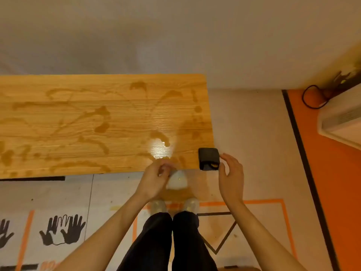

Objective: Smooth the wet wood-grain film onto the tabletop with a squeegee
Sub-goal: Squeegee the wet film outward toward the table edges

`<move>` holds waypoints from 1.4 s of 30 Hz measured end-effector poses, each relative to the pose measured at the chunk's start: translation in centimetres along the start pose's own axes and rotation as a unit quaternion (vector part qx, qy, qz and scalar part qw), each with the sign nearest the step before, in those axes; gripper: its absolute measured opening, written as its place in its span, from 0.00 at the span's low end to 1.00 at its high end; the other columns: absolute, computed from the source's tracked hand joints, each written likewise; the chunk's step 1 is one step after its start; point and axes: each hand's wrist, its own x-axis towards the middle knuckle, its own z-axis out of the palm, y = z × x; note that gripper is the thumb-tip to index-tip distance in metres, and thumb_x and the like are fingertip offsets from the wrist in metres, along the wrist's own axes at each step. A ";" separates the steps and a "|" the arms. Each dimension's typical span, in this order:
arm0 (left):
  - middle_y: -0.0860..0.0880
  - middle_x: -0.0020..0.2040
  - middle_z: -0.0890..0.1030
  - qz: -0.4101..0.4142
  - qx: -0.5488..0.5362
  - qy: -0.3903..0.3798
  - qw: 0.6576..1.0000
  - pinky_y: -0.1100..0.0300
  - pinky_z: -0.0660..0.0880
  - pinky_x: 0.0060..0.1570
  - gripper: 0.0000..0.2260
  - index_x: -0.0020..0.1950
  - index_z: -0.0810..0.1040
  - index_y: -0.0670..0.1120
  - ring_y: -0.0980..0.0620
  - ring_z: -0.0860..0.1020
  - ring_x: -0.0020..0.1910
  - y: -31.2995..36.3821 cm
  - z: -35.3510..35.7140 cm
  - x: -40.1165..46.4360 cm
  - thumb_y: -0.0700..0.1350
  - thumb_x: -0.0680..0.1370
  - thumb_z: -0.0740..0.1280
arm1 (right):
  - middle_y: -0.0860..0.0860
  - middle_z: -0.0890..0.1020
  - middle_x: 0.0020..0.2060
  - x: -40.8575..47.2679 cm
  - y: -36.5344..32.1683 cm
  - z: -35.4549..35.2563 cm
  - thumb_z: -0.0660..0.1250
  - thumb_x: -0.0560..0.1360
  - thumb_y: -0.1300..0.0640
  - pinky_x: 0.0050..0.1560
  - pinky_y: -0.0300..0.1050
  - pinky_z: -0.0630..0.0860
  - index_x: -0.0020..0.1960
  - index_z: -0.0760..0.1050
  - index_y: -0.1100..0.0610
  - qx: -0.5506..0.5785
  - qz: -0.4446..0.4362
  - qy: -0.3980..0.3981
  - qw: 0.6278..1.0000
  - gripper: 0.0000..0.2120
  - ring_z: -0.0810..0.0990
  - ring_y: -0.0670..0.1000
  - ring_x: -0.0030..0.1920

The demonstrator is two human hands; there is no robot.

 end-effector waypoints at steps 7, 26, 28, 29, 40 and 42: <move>0.46 0.71 0.74 0.108 0.112 0.053 0.986 0.47 0.74 0.67 0.16 0.67 0.78 0.43 0.46 0.76 0.68 -2.5 -1.7 5.3 0.34 0.81 0.61 | 0.47 0.57 0.77 1.5 0.2 5.5 0.61 0.81 0.48 0.77 0.51 0.45 0.76 0.61 0.50 -0.167 -0.074 -0.054 0.982 0.25 0.50 0.51 0.78; 0.43 0.78 0.67 0.189 0.304 0.147 0.922 0.42 0.65 0.73 0.20 0.75 0.70 0.41 0.42 0.66 0.77 -8.7 -6.1 9.0 0.45 0.84 0.58 | 0.58 0.60 0.76 -2.8 -1.8 17.2 0.54 0.82 0.50 0.75 0.57 0.60 0.77 0.57 0.56 -0.246 -0.130 0.031 0.960 0.25 0.56 0.58 0.77; 0.44 0.78 0.67 0.192 0.305 0.150 0.921 0.43 0.64 0.73 0.20 0.75 0.69 0.42 0.42 0.65 0.77 -8.9 -6.1 9.1 0.46 0.84 0.58 | 0.57 0.62 0.76 -2.6 -1.8 17.1 0.58 0.81 0.50 0.75 0.55 0.61 0.76 0.59 0.56 -0.294 -0.201 -0.003 0.934 0.26 0.59 0.57 0.76; 0.44 0.78 0.66 0.192 0.304 0.151 0.921 0.43 0.64 0.73 0.20 0.75 0.69 0.42 0.42 0.65 0.77 -9.0 -6.1 9.1 0.46 0.84 0.58 | 0.57 0.66 0.74 -1.9 -1.1 15.9 0.63 0.79 0.51 0.74 0.53 0.61 0.75 0.62 0.57 -0.309 -0.230 -0.013 0.923 0.26 0.63 0.57 0.75; 0.45 0.78 0.67 0.181 0.304 0.156 0.922 0.43 0.64 0.73 0.20 0.76 0.69 0.43 0.43 0.65 0.78 -8.8 -5.8 9.1 0.45 0.84 0.58 | 0.55 0.50 0.79 -2.1 -2.0 17.6 0.43 0.84 0.47 0.77 0.56 0.53 0.79 0.44 0.55 -0.264 -0.107 0.037 0.958 0.26 0.47 0.55 0.79; 0.45 0.78 0.66 0.179 0.306 0.155 0.922 0.44 0.64 0.73 0.20 0.76 0.69 0.43 0.44 0.65 0.78 -8.8 -5.8 9.0 0.45 0.84 0.58 | 0.55 0.51 0.79 -2.0 -2.3 18.1 0.52 0.83 0.51 0.77 0.56 0.57 0.78 0.44 0.55 -0.267 -0.185 -0.015 0.945 0.28 0.49 0.56 0.79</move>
